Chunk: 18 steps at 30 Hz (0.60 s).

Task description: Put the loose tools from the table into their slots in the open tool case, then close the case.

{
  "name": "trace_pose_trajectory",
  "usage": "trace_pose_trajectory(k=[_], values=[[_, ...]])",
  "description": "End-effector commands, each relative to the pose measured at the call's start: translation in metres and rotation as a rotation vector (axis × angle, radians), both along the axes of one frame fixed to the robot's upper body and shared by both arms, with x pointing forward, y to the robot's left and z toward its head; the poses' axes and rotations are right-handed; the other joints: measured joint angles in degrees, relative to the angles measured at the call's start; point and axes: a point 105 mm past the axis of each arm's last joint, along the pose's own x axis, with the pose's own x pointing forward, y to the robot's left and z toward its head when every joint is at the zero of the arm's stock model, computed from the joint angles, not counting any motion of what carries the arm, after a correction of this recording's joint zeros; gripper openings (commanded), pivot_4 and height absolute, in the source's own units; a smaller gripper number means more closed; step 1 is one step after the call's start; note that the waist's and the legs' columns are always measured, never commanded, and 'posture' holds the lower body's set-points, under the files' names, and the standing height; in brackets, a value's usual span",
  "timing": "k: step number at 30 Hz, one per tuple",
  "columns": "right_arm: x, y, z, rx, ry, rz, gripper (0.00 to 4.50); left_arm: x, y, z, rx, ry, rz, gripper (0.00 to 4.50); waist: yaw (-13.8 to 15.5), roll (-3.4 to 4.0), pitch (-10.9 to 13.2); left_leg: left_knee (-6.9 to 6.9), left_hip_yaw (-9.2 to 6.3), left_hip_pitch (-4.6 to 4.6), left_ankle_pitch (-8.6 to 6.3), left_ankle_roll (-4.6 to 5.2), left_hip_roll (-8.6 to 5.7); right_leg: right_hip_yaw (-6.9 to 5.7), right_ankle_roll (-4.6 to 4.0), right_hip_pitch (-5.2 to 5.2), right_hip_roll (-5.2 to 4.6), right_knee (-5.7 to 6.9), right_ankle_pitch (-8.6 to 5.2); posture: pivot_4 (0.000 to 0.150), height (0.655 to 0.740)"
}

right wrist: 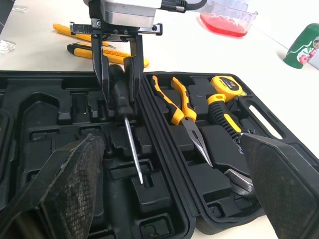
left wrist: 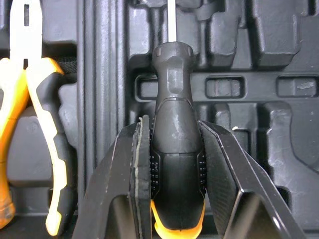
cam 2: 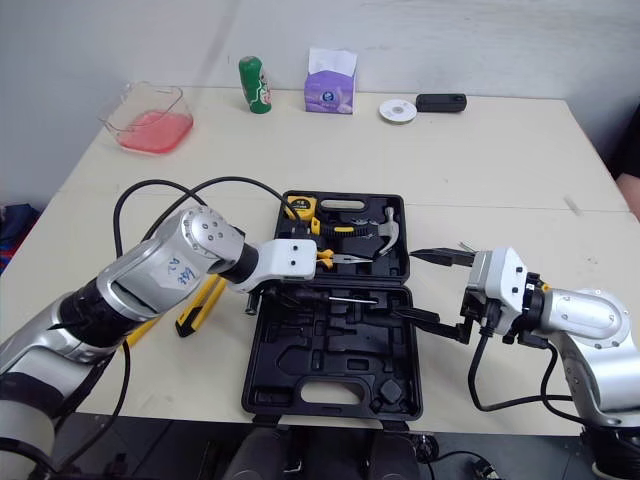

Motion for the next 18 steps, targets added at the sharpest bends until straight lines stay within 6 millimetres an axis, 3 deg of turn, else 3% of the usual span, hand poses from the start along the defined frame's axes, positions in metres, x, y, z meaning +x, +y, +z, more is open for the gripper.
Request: trace_pose_trajectory(k=[1,18], values=[[-0.003,0.001,0.005,0.0,-0.041,0.011,4.5,0.005,0.002,0.004,0.027,-0.048,0.002,1.01,0.0,0.0,0.0,0.0,0.0,0.0,0.0,0.0,0.0,0.0,0.0,0.0,0.0,0.0,0.0,0.15,0.74],[-0.003,-0.003,-0.001,-0.005,-0.047,0.012,4.5,0.004,0.001,-0.004,0.048,-0.033,-0.031,1.01,-0.02,0.0,0.0,0.09,-0.06,0.07,0.0,0.0,0.0,-0.03,0.0,0.13,-0.01,0.02,0.0,0.15,0.74]])
